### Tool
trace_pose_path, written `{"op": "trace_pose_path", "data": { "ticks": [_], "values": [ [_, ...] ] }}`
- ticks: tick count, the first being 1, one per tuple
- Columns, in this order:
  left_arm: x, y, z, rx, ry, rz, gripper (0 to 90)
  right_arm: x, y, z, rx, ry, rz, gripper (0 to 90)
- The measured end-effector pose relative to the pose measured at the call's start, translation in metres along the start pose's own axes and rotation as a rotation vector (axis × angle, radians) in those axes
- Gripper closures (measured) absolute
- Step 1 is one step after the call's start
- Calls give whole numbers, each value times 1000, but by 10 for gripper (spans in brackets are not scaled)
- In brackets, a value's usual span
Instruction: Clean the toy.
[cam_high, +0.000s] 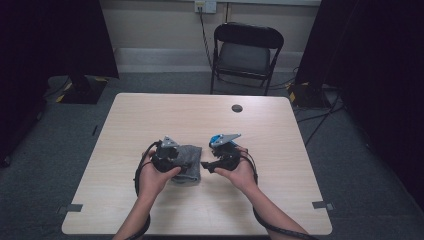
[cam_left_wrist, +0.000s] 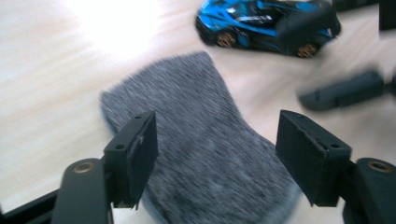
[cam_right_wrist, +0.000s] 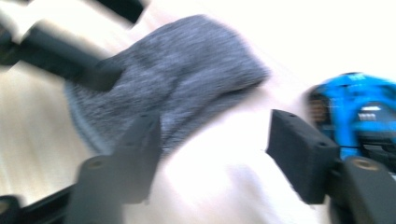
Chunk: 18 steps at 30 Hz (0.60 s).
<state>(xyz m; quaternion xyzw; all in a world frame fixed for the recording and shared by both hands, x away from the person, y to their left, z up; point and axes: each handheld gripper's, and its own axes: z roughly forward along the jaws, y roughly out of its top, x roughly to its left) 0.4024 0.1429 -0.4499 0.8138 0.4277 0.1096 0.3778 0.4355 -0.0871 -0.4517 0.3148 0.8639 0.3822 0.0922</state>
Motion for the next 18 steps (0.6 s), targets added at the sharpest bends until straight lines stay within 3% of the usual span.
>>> {"op": "trace_pose_path", "data": {
  "ticks": [8, 13, 18],
  "values": [
    [-4, -17, 15, 44, 19, -27, 330, -37, 5, -24, -9, -128, 23, 197],
    [-1, -20, 21, 54, 24, -24, 328, -62, -2, -22, 19, -165, 35, 172],
    [2, -24, 25, 53, 14, -8, 334, -80, -8, -12, 53, -157, 33, 150]
  ]
}}
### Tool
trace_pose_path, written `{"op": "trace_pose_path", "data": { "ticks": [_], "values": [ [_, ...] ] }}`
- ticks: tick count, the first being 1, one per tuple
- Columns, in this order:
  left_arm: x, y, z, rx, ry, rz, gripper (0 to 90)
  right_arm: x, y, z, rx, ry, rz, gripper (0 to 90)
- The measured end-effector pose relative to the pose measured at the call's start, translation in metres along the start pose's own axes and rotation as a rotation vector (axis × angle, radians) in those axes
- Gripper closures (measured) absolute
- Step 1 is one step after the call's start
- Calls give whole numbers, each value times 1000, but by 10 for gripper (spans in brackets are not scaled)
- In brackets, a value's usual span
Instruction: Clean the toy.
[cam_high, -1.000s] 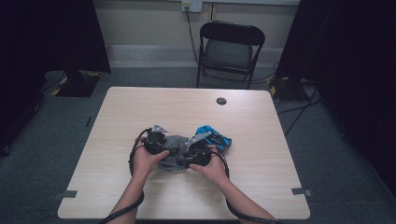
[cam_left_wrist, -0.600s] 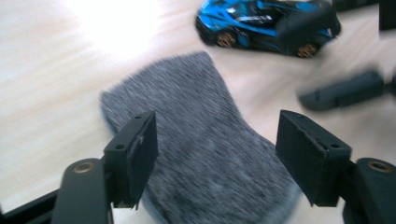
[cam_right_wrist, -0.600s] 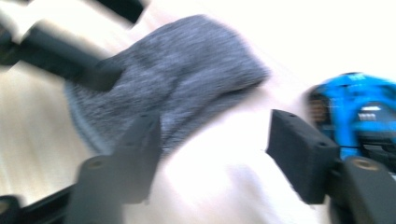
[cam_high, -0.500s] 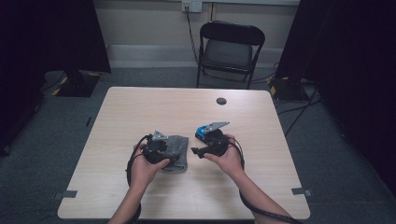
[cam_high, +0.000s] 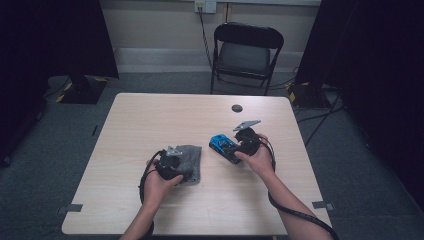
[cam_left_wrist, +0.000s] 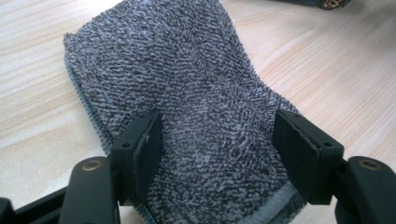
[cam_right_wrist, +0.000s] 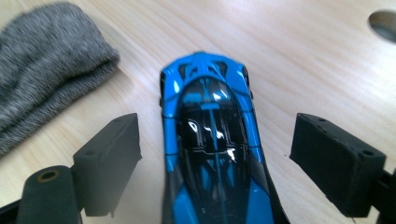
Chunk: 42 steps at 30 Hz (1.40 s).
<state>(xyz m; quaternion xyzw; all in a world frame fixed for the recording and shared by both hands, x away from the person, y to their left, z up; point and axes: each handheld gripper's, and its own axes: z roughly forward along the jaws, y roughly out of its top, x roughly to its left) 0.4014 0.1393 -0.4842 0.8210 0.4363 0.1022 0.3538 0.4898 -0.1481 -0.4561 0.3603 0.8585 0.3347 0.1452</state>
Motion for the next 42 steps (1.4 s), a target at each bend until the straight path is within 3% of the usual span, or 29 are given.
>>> {"op": "trace_pose_path", "data": {
  "ticks": [4, 7, 16, 20, 26, 31, 42],
  "values": [
    [0, -1, 0, 2, 0, 28, 335, -5, -1, 11, 13, 27, -3, 149],
    [1, -2, 1, -8, -5, 21, 336, -6, 0, 18, 14, 62, 5, 160],
    [2, -5, -1, -21, -1, 51, 364, 0, -6, 39, 74, 58, -29, 181],
    [2, -4, -5, -17, 11, 48, 369, 5, -7, 40, 83, 23, -56, 191],
    [2, 0, -11, -38, 56, 34, 341, 1, -9, 38, 75, 24, -46, 252],
    [6, -6, -4, -33, 49, 4, 336, 2, -10, 37, 77, 19, -39, 253],
    [8, -9, -2, -44, 40, 23, 339, 1, -8, 38, 89, 26, -30, 250]
  ]
}}
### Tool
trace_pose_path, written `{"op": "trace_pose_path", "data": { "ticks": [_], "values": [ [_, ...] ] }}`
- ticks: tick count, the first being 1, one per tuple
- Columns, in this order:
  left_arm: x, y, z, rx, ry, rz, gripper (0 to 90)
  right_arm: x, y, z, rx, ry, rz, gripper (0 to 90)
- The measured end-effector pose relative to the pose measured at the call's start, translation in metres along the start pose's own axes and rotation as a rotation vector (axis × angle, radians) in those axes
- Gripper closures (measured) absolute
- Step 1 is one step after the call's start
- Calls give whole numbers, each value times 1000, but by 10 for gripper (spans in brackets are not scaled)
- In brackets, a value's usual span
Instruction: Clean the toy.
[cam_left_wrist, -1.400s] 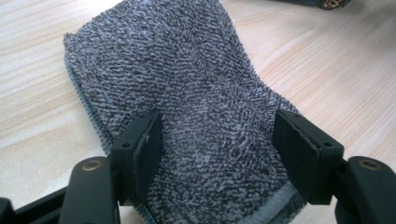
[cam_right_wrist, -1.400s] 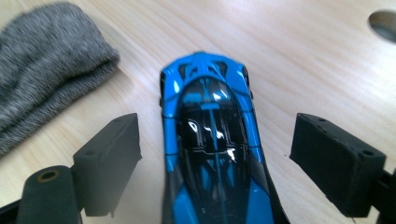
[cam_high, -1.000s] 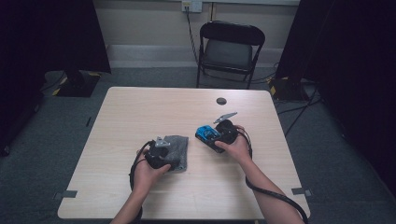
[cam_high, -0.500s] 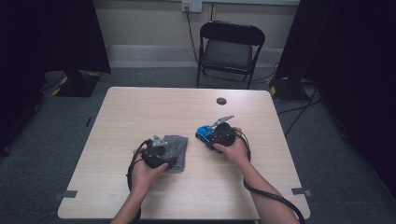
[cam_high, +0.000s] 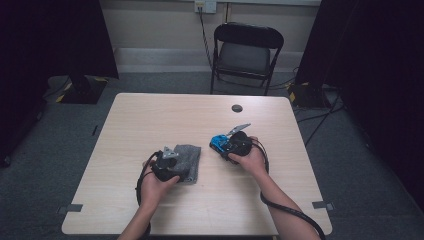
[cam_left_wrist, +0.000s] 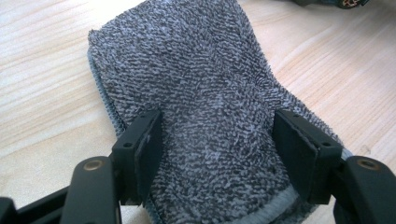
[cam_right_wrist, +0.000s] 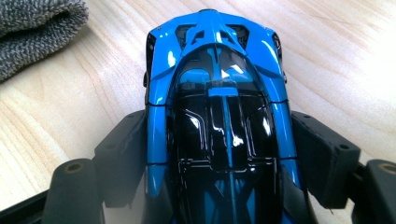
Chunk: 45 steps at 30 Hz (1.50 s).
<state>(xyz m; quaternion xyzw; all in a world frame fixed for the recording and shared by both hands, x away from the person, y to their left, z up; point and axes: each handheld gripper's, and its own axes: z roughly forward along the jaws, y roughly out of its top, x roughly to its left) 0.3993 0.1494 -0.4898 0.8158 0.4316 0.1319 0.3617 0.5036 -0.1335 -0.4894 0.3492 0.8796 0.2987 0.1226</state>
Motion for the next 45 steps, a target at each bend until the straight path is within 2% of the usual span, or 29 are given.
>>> {"op": "trace_pose_path", "data": {
  "ticks": [7, 11, 15, 30, 32, 35, 38, 44, 45],
  "values": [
    [1, -1, 0, 0, -5, 7, 338, -1, 0, 0, 1, 2, 4, 245],
    [1, -1, 0, -2, -10, 6, 339, 1, 0, 2, -1, -5, 13, 203],
    [1, -1, 0, -1, -9, 10, 338, 0, 1, 2, 0, 0, 13, 249],
    [2, -1, 0, -3, -15, 10, 338, 2, -3, -1, -23, -25, -3, 259],
    [2, -1, 0, -4, -13, 11, 338, 3, -4, -2, -30, -28, -10, 261],
    [3, -1, 0, 0, -15, 10, 338, 1, -3, -8, -56, -18, 5, 282],
    [2, -1, 0, -1, -12, 10, 338, 2, -2, -9, -8, -41, -54, 283],
    [3, -1, 0, -8, -17, 5, 337, -3, -9, -14, -34, -32, -8, 283],
    [3, -1, 0, -8, -18, 2, 337, -3, -9, -15, -32, -35, -17, 283]
  ]
}}
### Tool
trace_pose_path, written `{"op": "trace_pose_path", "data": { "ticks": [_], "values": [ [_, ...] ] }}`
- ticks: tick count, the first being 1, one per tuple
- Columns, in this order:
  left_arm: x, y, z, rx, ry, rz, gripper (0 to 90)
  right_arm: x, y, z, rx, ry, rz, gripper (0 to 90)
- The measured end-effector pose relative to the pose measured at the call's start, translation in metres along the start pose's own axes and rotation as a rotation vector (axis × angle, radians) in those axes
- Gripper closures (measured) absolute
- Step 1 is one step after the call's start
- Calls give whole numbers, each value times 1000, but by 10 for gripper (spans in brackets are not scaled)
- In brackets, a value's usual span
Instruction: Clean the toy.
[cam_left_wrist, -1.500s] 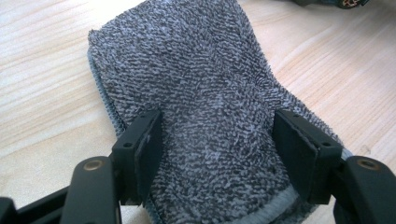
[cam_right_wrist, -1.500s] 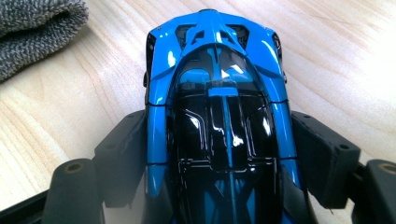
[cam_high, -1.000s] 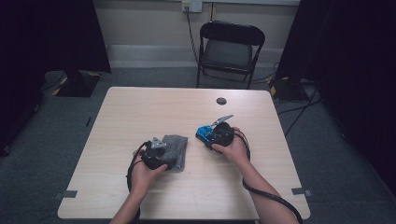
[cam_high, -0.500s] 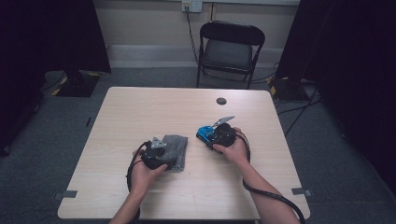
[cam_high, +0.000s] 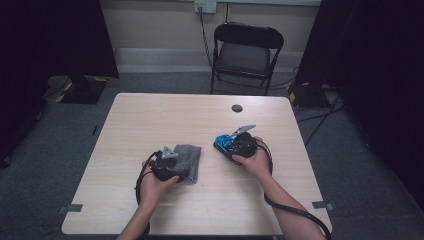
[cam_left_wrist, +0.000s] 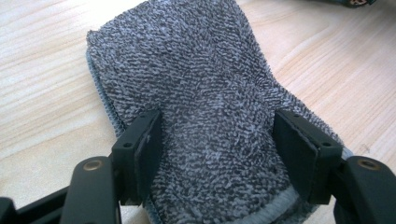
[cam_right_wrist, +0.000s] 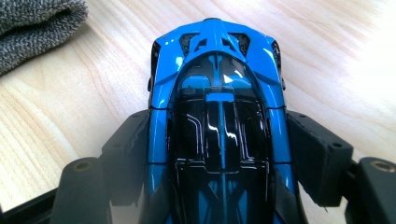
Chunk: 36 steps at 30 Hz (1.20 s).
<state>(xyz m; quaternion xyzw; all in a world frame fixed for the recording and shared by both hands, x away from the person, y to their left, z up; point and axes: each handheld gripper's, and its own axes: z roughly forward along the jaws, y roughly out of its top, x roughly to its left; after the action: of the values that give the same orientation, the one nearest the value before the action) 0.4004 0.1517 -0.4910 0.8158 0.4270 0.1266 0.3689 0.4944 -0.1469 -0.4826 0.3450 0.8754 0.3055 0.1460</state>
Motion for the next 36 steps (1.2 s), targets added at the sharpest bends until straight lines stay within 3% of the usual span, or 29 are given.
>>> {"op": "trace_pose_path", "data": {
  "ticks": [8, 11, 13, 15, 17, 18, 19, 21, 22, 25, 30, 36],
  "values": [
    [-3, 7, -6, -20, 35, -10, 288, 2, -1, -16, -7, 16, -31, 283],
    [-6, 6, 0, 21, 68, 4, 280, 6, -3, -21, -16, 28, -42, 283],
    [-5, 3, 4, 24, 82, -20, 272, 11, -5, -24, -18, 37, -52, 284],
    [-9, 3, 7, 29, 97, 3, 283, 16, -6, -27, -20, 49, -62, 284],
    [-9, 4, 6, 34, 75, 14, 355, 20, -7, -29, -23, 56, -72, 284],
    [-10, 5, 4, 38, 49, 12, 461, 21, -8, -30, -28, 61, -77, 284],
    [-11, 6, 4, 43, 37, -5, 623, 23, -7, -32, -31, 69, -81, 284],
    [-10, 10, 3, 69, 17, -30, 688, 27, -7, -35, -38, 79, -92, 284],
    [-7, 13, 3, 80, 1, -53, 697, 29, -6, -36, -43, 89, -96, 284],
    [0, 21, 1, 48, -27, -113, 713, 36, -6, -39, -47, 105, -113, 284],
    [3, 42, -1, 32, -50, -119, 711, 44, -4, -41, -59, 128, -133, 284],
    [-2, 65, 2, 79, -110, -32, 709, 52, 6, -47, -76, 137, -171, 284]
  ]
}}
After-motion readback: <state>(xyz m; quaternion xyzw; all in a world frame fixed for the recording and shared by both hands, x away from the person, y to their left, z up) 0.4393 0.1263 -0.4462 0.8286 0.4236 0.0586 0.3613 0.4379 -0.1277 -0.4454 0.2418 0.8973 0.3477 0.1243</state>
